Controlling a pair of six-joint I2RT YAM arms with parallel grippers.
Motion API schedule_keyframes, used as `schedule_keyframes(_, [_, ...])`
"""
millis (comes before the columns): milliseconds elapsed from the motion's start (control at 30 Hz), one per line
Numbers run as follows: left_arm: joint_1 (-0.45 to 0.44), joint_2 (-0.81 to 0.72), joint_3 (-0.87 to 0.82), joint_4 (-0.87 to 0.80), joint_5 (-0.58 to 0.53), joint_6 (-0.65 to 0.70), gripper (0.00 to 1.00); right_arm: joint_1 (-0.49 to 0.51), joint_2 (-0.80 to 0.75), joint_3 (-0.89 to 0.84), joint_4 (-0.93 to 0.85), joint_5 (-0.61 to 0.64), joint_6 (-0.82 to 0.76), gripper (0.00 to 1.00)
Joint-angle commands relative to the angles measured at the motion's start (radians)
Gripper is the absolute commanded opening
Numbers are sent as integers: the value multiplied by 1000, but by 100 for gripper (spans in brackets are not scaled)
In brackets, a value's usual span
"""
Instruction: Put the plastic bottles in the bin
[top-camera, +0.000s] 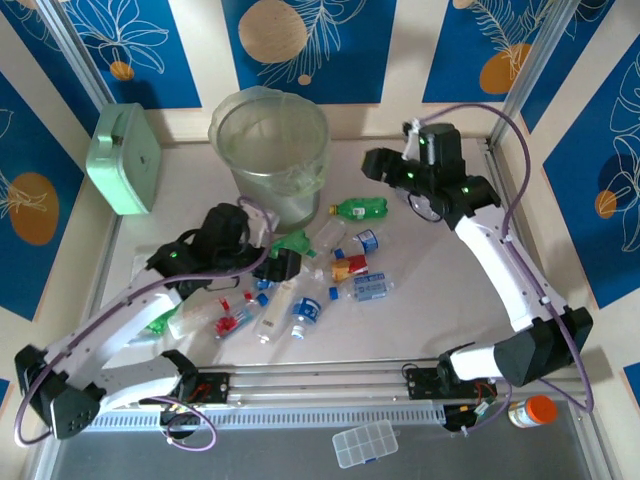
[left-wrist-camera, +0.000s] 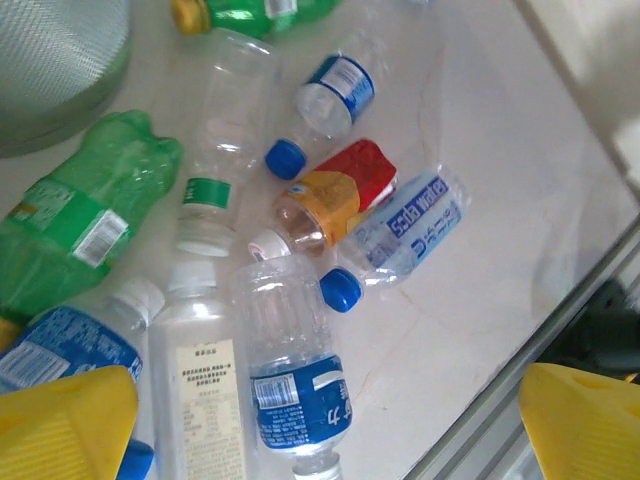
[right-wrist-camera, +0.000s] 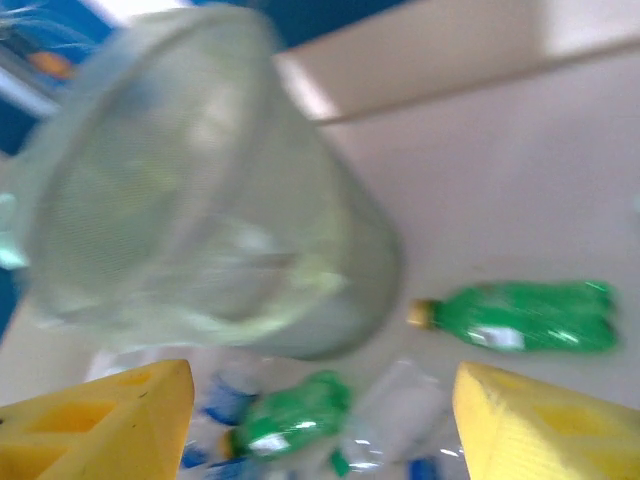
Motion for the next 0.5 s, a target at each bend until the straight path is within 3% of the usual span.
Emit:
schedule_keyframes(0, [-47, 89, 88, 35, -74, 119, 98, -76, -30, -97, 23, 98, 29, 70])
schedule_keyframes(200, [-55, 256, 215, 9, -76, 161, 99, -198, 174, -98, 15, 248, -62, 73])
schedule_keyframes(367, [-56, 271, 224, 82, -50, 116, 99, -218, 415, 95, -80, 326, -166, 78])
schedule_keyframes(467, [-56, 234, 155, 194, 6, 96, 99, -219, 548, 235, -145, 353, -225, 87])
